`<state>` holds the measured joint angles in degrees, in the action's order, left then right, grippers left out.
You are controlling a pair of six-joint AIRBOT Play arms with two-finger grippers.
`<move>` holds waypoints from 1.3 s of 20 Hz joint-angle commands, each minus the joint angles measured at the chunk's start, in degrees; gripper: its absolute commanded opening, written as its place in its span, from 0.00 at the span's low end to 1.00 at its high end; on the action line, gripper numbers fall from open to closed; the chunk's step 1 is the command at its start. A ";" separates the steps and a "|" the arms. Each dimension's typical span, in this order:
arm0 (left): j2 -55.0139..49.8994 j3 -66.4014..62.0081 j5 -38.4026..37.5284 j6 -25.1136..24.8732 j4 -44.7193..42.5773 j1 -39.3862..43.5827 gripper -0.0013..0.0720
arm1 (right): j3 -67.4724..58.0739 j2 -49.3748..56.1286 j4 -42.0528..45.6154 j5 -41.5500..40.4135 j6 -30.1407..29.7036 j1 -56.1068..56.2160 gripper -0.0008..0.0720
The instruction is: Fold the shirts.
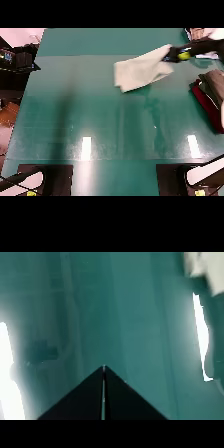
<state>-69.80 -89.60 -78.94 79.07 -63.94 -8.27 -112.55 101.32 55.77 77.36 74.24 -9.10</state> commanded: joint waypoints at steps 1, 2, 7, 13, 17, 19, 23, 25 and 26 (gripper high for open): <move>0.04 0.02 -1.33 0.02 0.68 0.02 0.05 | -0.31 -3.80 2.71 -4.37 -0.11 -13.33 0.03; 0.04 0.02 -1.90 0.02 1.05 0.02 0.05 | -0.31 -4.04 2.69 -6.12 -0.35 -16.48 0.03; 0.04 0.02 -5.64 0.04 2.91 0.02 0.05 | -0.31 -4.02 2.19 -13.38 -1.55 -26.51 0.03; 0.04 0.02 -7.30 0.22 2.91 0.02 0.05 | -0.44 -4.17 -7.63 -18.18 -6.45 -29.79 0.03; 0.04 0.02 -7.58 0.22 2.97 0.02 0.05 | -6.29 -4.37 -8.04 -17.86 -6.86 -30.25 0.03; 0.04 0.02 -7.65 0.22 2.97 0.02 0.05 | -5.97 -6.78 -7.56 -18.93 -6.86 -30.32 0.03; 0.04 0.02 -7.61 0.00 2.95 0.00 0.05 | 1.03 -14.16 -5.51 -21.44 -6.80 -31.95 0.03; 0.04 0.02 -7.30 0.00 2.97 0.00 0.05 | 2.40 -16.68 -4.11 -18.69 -6.75 -33.33 0.03; 0.04 0.02 -6.95 -0.02 2.95 0.02 0.05 | 2.71 -17.66 -2.99 -16.61 -6.62 -34.14 0.03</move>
<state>-69.80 -89.60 -86.43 79.22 -60.99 -8.27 -111.83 87.15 50.37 57.78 67.48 -41.58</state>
